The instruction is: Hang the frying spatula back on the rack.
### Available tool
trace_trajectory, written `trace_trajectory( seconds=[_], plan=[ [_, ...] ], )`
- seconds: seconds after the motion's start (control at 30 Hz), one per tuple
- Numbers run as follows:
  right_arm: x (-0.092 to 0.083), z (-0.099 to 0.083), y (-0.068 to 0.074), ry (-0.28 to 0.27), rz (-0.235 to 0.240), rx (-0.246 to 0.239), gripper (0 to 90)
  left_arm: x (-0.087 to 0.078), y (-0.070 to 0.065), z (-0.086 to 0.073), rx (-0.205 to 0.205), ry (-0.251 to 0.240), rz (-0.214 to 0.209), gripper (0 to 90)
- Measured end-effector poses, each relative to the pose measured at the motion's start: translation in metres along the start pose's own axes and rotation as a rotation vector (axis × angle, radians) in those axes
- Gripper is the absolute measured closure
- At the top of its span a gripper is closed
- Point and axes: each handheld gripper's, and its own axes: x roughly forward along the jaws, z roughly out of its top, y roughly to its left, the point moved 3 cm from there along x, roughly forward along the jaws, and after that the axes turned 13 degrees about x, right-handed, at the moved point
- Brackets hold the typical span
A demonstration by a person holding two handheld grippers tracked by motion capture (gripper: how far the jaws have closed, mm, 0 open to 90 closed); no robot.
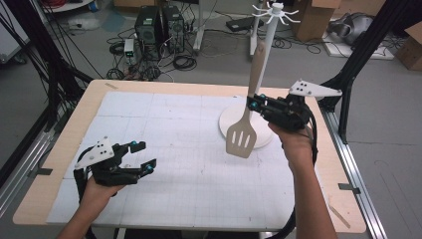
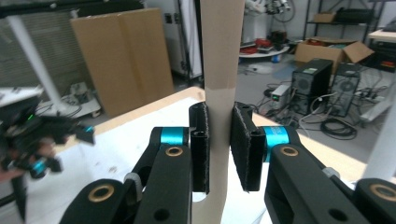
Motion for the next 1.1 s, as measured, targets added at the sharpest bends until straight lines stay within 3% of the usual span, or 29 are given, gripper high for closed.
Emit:
trace_trajectory(
  seconds=[0.4, 0.8, 0.97, 1.0, 1.07, 1.1],
  plan=[
    [0.016, 0.029, -0.022, -0.009, -0.044, 0.066, 78.5, 0.001, 0.0, -0.004, -0.006, 0.007, 0.004, 28.7],
    [0.028, 0.033, -0.045, -0.007, -0.09, 0.134, 78.5, 0.0, 0.002, -0.005, -0.013, 0.01, 0.005, 29.3],
    [0.027, 0.032, -0.051, -0.006, -0.125, 0.137, 77.8, 0.0, 0.003, -0.006, -0.011, 0.014, 0.004, 29.5],
    [0.027, 0.031, -0.052, -0.012, -0.131, 0.143, 75.3, 0.0, 0.003, -0.006, -0.011, 0.018, 0.004, 29.6],
    [0.025, 0.03, -0.052, -0.052, -0.126, 0.178, 51.0, 0.0, 0.003, -0.007, -0.024, 0.013, 0.008, 29.5],
    [0.023, 0.029, -0.053, -0.053, -0.133, 0.184, 47.7, -0.001, 0.003, -0.007, -0.027, 0.013, 0.012, 29.2]
  ],
)
